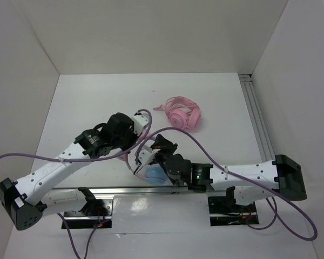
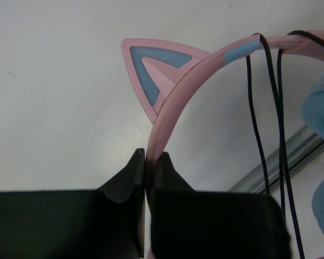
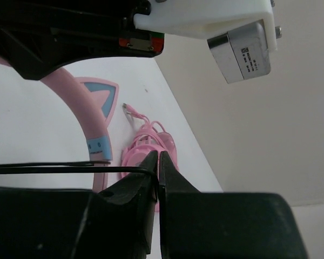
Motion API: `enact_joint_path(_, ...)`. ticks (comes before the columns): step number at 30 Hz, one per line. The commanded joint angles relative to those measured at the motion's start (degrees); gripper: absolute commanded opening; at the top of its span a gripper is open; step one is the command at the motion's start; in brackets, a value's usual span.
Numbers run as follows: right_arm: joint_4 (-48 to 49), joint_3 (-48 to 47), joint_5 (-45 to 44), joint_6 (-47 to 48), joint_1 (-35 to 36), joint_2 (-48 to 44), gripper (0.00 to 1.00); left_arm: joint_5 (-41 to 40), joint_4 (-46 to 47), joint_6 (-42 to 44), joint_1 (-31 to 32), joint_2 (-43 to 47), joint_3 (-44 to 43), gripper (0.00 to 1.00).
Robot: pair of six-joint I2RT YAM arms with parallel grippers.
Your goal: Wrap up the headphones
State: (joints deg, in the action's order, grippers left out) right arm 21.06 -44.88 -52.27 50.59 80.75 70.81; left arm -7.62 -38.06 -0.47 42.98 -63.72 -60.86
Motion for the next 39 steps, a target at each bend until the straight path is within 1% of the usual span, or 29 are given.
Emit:
enact_joint_path(1,1.8,-2.0,0.1,-6.0,-4.6,-5.1,0.10,6.4,-7.2,1.8,0.7,2.1,-1.6,0.00)
enact_joint_path(2,-0.1,-2.0,1.8,-7.3,-5.4,-5.1,0.09,8.3,-7.2,2.3,0.7,2.1,-1.6,0.00)
enact_joint_path(4,-0.1,-2.0,6.1,-10.1,-7.3,-5.6,0.09,9.7,-7.2,2.8,0.7,2.8,-2.2,0.00)
enact_joint_path(5,-0.1,-2.0,7.5,-11.1,-9.4,-5.6,0.09,10.2,-7.2,2.8,0.7,2.8,-2.2,0.00)
enact_joint_path(6,-2.1,-3.0,9.1,-12.3,-10.5,-5.6,0.09,10.3,-7.2,2.8,0.7,2.8,-2.2,0.00)
enact_joint_path(7,-3.1,-3.0,12.0,-14.4,-11.7,-5.6,0.09,10.3,-7.2,2.8,0.7,2.8,-2.8,0.00)
enact_joint_path(8,-3.9,-3.8,13.0,-15.2,-13.5,-5.6,0.05,10.3,-7.7,2.8,0.7,2.8,-2.8,0.00)
enact_joint_path(12,-6.6,-4.4,17.8,-18.1,-15.9,-5.1,0.04,10.3,-7.7,2.8,0.2,2.8,-3.3,0.00)
enact_joint_path(13,-6.6,-4.4,17.8,-18.1,-16.6,-5.1,0.03,10.9,-7.7,3.5,0.2,2.8,-3.3,0.00)
enact_joint_path(15,-5.5,-3.9,17.8,-18.6,-17.2,-4.5,0.03,12.4,-7.7,4.2,-0.4,3.3,-3.3,0.00)
enact_joint_path(17,-5.0,-3.9,20.7,-19.8,-17.8,-4.5,0.03,13.1,-7.2,4.2,-1.9,3.3,-3.9,0.00)
enact_joint_path(18,-5.0,-3.9,21.8,-20.3,-19.3,-4.5,0.03,12.5,-7.2,4.2,-1.9,3.3,-4.6,0.00)
enact_joint_path(19,-5.6,-3.9,22.5,-20.9,-19.8,-4.5,0.05,12.5,-6.6,4.2,-2.9,3.3,-5.1,0.00)
enact_joint_path(22,-6.1,-4.4,23.0,-21.4,-20.6,-4.0,0.06,9.7,-5.4,3.2,-4.9,3.9,-5.8,0.00)
enact_joint_path(25,-4.4,-3.7,20.9,-20.9,-21.8,-3.5,0.06,5.3,-5.4,2.7,-6.1,3.9,-8.7,0.00)
enact_joint_path(28,-2.3,-2.4,20.9,-20.9,-24.0,-2.8,0.06,6.8,-5.9,3.3,-7.3,3.9,-11.3,0.00)
enact_joint_path(29,-1.6,-2.4,20.9,-20.9,-24.5,-2.0,0.09,9.8,-5.9,4.2,-7.8,3.9,-11.8,0.00)
enact_joint_path(30,-1.5,-2.4,20.9,-20.9,-25.0,-1.4,0.09,10.6,-5.9,4.2,-7.8,3.9,-12.5,0.00)
enact_joint_path(33,-1.5,-2.9,20.9,-21.4,-26.6,0.7,0.09,9.9,-5.9,4.8,-7.8,3.9,-13.1,0.00)
enact_joint_path(36,-0.3,-2.9,20.4,-21.9,-27.2,2.3,0.16,8.9,-5.9,4.8,-7.8,3.9,-13.1,0.00)
enact_joint_path(39,0.2,-2.9,20.4,-21.9,-27.8,3.7,0.18,8.8,-5.3,4.8,-7.8,3.9,-13.7,0.00)
